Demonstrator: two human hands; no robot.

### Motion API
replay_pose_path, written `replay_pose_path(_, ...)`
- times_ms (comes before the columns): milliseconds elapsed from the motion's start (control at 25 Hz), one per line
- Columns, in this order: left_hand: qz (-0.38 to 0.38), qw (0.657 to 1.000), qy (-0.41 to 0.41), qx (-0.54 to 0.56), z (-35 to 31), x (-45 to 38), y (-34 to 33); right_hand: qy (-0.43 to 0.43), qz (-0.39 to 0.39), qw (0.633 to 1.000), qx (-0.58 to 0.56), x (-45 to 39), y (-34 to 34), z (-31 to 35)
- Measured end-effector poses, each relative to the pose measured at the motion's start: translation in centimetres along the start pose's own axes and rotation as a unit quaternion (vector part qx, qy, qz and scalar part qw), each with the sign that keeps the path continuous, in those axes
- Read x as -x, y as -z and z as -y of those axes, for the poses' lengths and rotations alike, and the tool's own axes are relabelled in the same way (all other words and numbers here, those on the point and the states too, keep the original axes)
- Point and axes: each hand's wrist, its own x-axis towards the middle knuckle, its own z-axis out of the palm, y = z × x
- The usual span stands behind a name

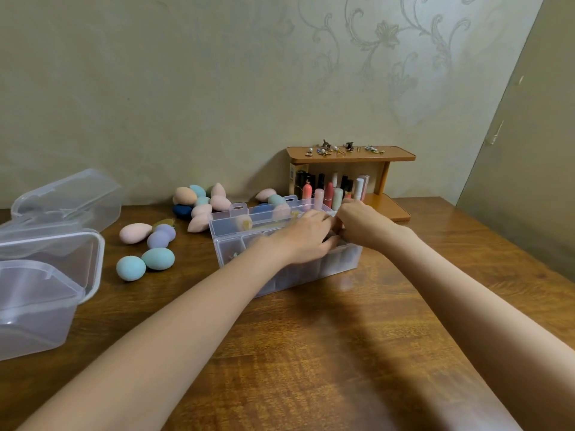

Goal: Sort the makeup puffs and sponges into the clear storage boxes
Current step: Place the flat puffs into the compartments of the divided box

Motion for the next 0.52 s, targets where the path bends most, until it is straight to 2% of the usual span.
replay_pose_path(120, -0.099, 0.994, 0.035, 0.035, 1.2, 2.6, 1.7, -0.042, -0.036, 0.997, -0.058, -0.9, 1.4, 0.9)
replay_pose_path(240, -0.17, 0.976, 0.117, 0.065, 4.3, 6.8, 3.5, 0.013, -0.096, 0.988, -0.119, -3.1, 3.2, 4.7)
replay_pose_path(360, -0.155, 0.965, 0.21, 0.032, 8.1, 12.1, 4.0, 0.117, -0.06, 0.986, -0.104, -7.4, 3.4, 12.4)
replay_pose_path(520, -0.103, 0.948, 0.295, -0.055, 11.4, 16.0, 3.8, 0.182, 0.035, 0.978, -0.101, -13.4, 1.9, 21.9)
